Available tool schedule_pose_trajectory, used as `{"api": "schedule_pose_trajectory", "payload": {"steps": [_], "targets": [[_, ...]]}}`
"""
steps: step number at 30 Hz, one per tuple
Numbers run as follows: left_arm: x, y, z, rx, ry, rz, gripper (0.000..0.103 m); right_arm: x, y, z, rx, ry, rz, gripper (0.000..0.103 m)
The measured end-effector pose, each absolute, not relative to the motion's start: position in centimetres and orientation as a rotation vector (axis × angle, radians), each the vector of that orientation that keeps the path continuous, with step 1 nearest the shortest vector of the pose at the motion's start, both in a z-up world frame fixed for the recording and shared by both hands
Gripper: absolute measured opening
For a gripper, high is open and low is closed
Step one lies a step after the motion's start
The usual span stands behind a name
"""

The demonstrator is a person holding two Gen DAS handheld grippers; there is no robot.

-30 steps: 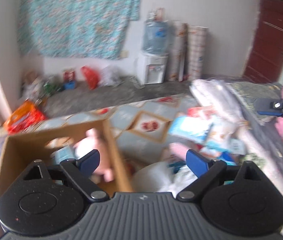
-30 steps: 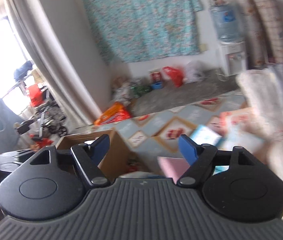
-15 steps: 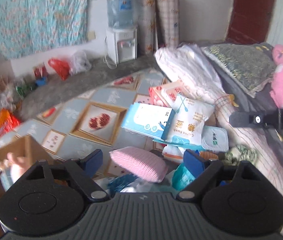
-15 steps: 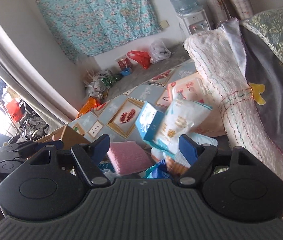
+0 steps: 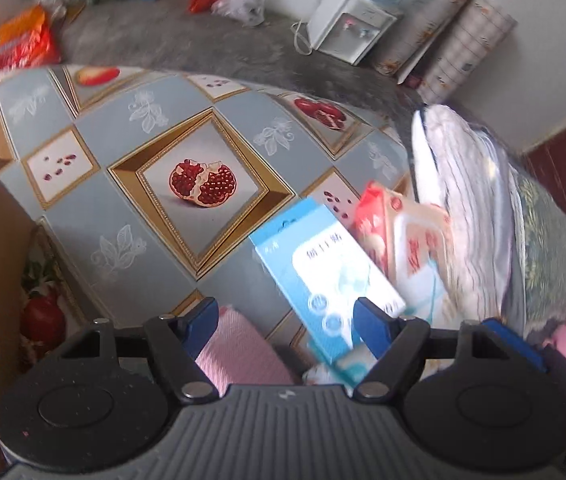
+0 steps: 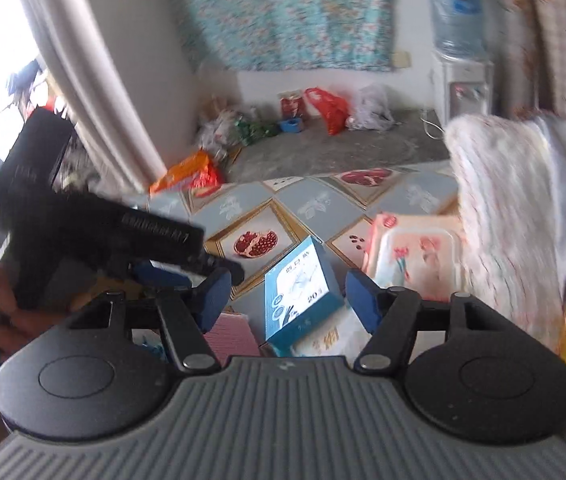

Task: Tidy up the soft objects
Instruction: 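Move the right tool back to the blue bandage box on the table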

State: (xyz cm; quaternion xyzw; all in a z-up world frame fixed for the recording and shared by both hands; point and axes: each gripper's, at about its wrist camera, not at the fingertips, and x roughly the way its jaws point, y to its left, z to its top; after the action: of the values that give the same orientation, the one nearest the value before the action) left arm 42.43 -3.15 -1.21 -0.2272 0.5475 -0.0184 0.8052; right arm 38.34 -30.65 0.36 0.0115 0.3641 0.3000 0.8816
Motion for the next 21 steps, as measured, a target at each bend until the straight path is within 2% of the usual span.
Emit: {"api": "schedule_pose_trajectory", "payload": {"steps": [5,11,21], "targets": [[45.1,-3.9,-3.1,-0.516,1.251,-0.06,0.084,40.4,-26.5,-0.7,-0.146,0.795,0.656,0.063],[46.9,-4.9,-5.0,-0.539,1.316,-0.117,0.087,41.6,-24.5,-2.9,-0.243,0.844,0.668,0.063],[48.3,-6.1,-6.5,-0.522,1.34,-0.131,0.088,40.0,-23.9,-4.3,-0.329,0.833,0.712,0.062]]}}
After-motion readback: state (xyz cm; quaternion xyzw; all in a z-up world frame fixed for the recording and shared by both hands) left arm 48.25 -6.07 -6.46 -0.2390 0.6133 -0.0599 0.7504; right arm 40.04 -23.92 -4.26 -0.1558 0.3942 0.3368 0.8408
